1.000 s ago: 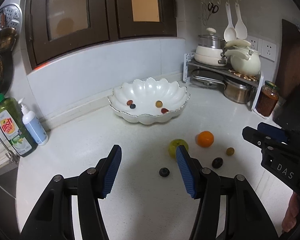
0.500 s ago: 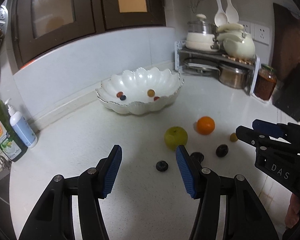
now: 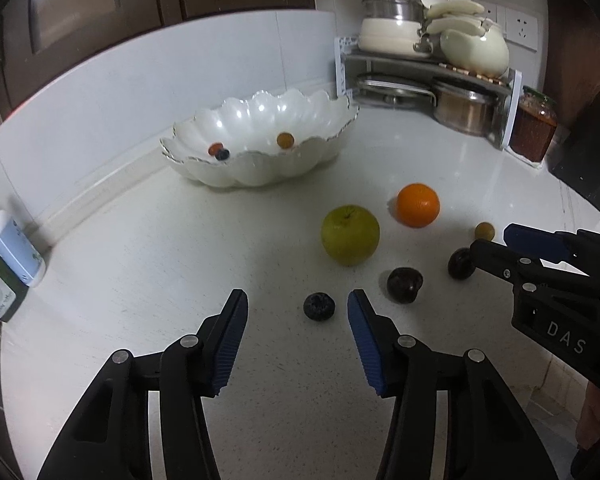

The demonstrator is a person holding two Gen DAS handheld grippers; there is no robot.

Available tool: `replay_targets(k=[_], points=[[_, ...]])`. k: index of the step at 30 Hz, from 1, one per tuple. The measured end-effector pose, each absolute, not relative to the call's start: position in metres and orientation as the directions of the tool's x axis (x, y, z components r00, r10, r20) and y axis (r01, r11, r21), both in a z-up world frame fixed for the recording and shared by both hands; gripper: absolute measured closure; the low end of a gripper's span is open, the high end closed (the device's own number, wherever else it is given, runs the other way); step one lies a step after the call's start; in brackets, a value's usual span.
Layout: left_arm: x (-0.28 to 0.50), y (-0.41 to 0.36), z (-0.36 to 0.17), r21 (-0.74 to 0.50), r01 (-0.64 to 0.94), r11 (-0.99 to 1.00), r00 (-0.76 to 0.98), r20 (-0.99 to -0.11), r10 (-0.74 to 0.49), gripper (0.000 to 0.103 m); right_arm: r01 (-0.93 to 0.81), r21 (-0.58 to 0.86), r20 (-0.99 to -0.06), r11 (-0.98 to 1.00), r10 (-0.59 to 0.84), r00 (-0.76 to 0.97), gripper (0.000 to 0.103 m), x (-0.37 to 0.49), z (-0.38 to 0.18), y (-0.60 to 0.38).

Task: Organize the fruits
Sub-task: 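Move both open tools back from the bowl toward the remaining fruits, then close the left tool on the blueberry while the right tool grips a dark plum, then carry the blueberry and dark plum in both tools over the white bowl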

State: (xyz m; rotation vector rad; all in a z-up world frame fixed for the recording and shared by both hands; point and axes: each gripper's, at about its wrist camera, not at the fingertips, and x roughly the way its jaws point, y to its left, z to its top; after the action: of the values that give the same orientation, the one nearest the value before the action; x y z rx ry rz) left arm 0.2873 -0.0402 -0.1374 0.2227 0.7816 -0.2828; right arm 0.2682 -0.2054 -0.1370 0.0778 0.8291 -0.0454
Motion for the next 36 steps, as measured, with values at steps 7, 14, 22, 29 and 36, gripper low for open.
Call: replay_targets(k=[7, 14, 22, 29, 36], points=[[0.301, -0.042, -0.152, 0.071, 0.341, 0.937, 0.644, -0.744, -0.178, 0.055, 0.093, 0.056, -0.759, 0.994, -0.018, 0.651, 0.063, 0.278, -0.151, -0.206], [0.310, -0.046, -0.164, 0.049, 0.360, 0.932, 0.613, -0.765, -0.197, 0.060, 0.105, 0.060, -0.775, 0.993, -0.020, 0.632, 0.063, 0.285, -0.161, -0.207], [0.318, -0.046, -0.176, 0.032, 0.375, 0.927, 0.579, -0.789, -0.207, 0.067, 0.119, 0.052, -0.792, 0.992, -0.032, 0.610, 0.063, 0.291, -0.171, -0.209], [0.321, -0.047, -0.179, 0.005, 0.386, 0.923, 0.559, -0.797, -0.229, 0.075, 0.124, 0.052, -0.803, 0.991, -0.032, 0.595, 0.064, 0.295, -0.176, -0.210], [0.321, -0.049, -0.179, 0.004, 0.393, 0.919, 0.559, -0.795, -0.236, 0.080, 0.119, 0.054, -0.811, 0.991, -0.026, 0.584, 0.073, 0.298, -0.180, -0.212]])
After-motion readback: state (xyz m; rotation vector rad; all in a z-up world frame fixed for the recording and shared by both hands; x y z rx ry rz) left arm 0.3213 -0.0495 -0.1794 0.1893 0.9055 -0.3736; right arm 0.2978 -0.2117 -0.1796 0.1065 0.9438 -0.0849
